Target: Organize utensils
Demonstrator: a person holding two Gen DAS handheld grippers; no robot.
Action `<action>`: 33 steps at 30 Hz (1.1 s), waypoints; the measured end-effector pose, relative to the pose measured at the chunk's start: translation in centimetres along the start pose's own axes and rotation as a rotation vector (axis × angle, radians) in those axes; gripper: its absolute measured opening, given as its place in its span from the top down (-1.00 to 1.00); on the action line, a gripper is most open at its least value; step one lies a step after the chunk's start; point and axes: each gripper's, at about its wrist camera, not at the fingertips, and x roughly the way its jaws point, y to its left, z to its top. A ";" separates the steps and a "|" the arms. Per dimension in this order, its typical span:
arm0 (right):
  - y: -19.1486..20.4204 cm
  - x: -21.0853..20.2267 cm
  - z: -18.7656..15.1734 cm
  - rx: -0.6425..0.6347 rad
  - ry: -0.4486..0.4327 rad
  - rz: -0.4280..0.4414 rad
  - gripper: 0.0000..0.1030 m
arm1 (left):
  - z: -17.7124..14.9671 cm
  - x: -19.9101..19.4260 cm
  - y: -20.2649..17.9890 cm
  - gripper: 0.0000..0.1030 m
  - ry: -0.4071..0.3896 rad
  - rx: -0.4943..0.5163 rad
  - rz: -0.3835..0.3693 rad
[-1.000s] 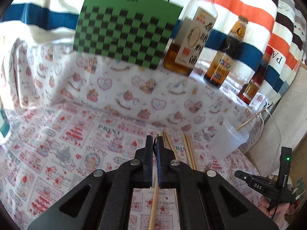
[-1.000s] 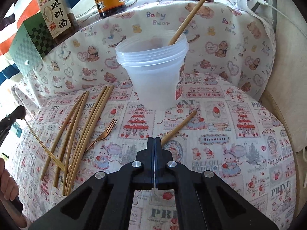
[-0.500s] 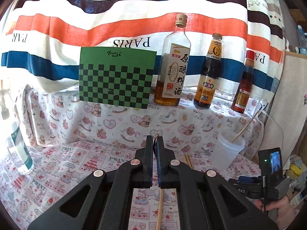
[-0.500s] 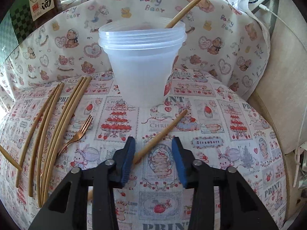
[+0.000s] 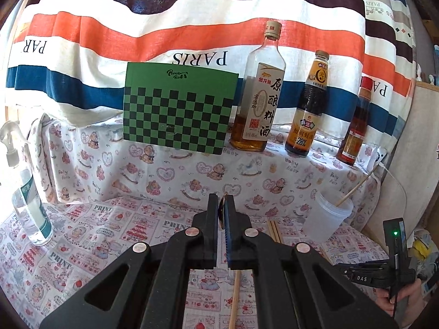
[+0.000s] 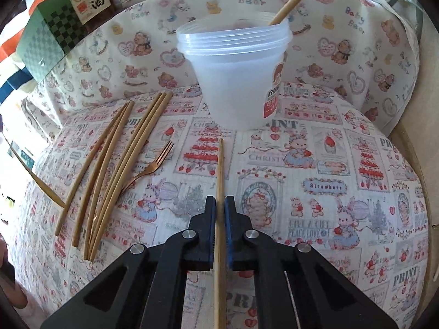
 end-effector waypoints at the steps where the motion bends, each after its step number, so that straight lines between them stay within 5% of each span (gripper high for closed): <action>1: 0.5 -0.3 -0.2 -0.012 -0.011 -0.015 0.86 | -0.1 0.1 0.0 0.93 0.004 -0.006 0.004; 4: 1.2 -1.9 -0.6 -0.033 -0.080 0.031 0.86 | -0.2 0.1 -0.3 0.93 0.005 0.001 0.007; 13: 1.5 -11.4 -1.6 -0.019 -0.508 0.193 0.86 | 0.3 -2.0 0.2 0.92 -0.108 -0.013 0.110; 19: 2.9 -16.8 -4.0 -0.086 -0.776 0.141 0.86 | 0.3 -2.2 -0.2 0.92 -0.124 0.021 0.130; 27: 3.6 -16.7 -4.1 -0.108 -0.754 0.080 0.87 | -0.9 -1.0 -3.3 0.92 -0.105 0.188 0.191; 33: 3.6 -16.1 -4.1 -0.109 -0.741 0.069 0.87 | -1.8 0.3 -4.8 0.92 -0.020 0.215 0.114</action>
